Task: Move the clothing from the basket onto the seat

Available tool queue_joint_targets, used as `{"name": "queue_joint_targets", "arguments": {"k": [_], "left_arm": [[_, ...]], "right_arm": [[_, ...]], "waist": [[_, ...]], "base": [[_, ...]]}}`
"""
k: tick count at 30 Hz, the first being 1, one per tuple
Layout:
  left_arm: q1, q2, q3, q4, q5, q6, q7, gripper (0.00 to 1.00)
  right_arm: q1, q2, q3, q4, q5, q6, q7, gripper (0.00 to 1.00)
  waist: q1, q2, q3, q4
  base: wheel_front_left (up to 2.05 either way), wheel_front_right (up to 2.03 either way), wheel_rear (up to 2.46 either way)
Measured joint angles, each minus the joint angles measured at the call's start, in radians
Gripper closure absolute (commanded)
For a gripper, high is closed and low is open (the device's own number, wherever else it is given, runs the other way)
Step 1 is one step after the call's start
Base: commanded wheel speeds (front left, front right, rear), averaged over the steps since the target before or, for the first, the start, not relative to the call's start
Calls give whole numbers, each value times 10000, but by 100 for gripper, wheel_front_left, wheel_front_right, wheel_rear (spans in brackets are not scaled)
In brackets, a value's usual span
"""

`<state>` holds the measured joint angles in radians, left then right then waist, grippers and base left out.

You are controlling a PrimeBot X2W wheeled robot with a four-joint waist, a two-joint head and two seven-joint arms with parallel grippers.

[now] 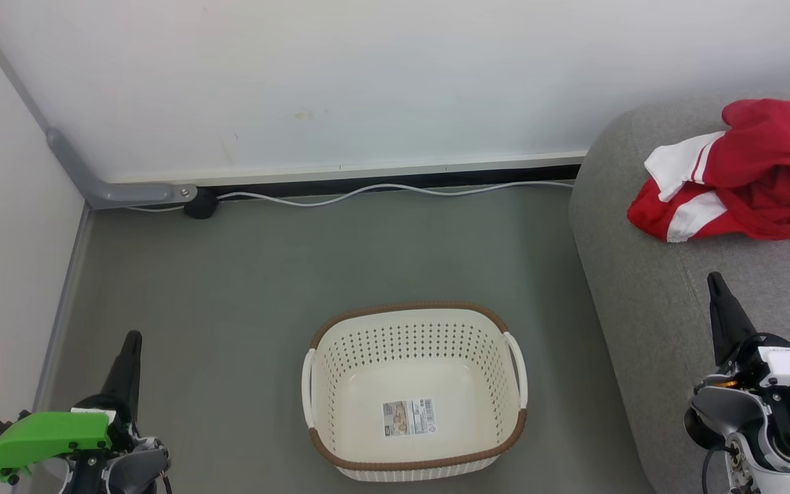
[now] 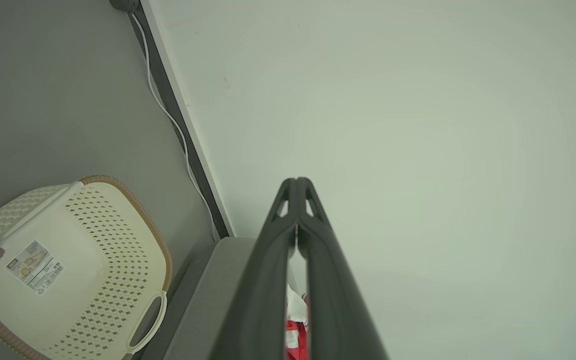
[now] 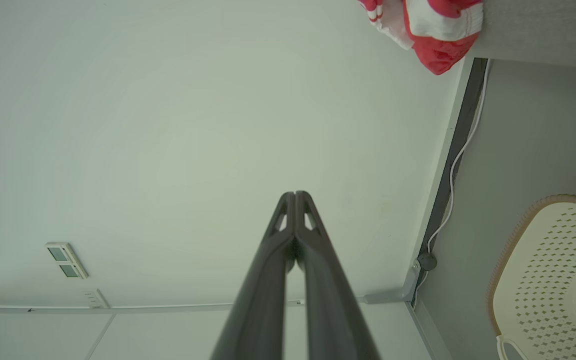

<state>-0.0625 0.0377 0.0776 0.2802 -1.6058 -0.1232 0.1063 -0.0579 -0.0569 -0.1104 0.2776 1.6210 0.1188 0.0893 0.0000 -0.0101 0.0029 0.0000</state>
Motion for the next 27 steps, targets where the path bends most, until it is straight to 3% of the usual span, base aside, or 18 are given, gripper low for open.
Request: {"name": "queue_joint_targets", "arguments": {"k": [27], "left_arm": [[0, -2, 4, -21, 0, 0, 0, 100]], "right_arm": [[0, 4, -10, -4, 0, 0, 2, 100]], "waist": [[0, 0, 1, 0]], "base": [[0, 0, 0]]}}
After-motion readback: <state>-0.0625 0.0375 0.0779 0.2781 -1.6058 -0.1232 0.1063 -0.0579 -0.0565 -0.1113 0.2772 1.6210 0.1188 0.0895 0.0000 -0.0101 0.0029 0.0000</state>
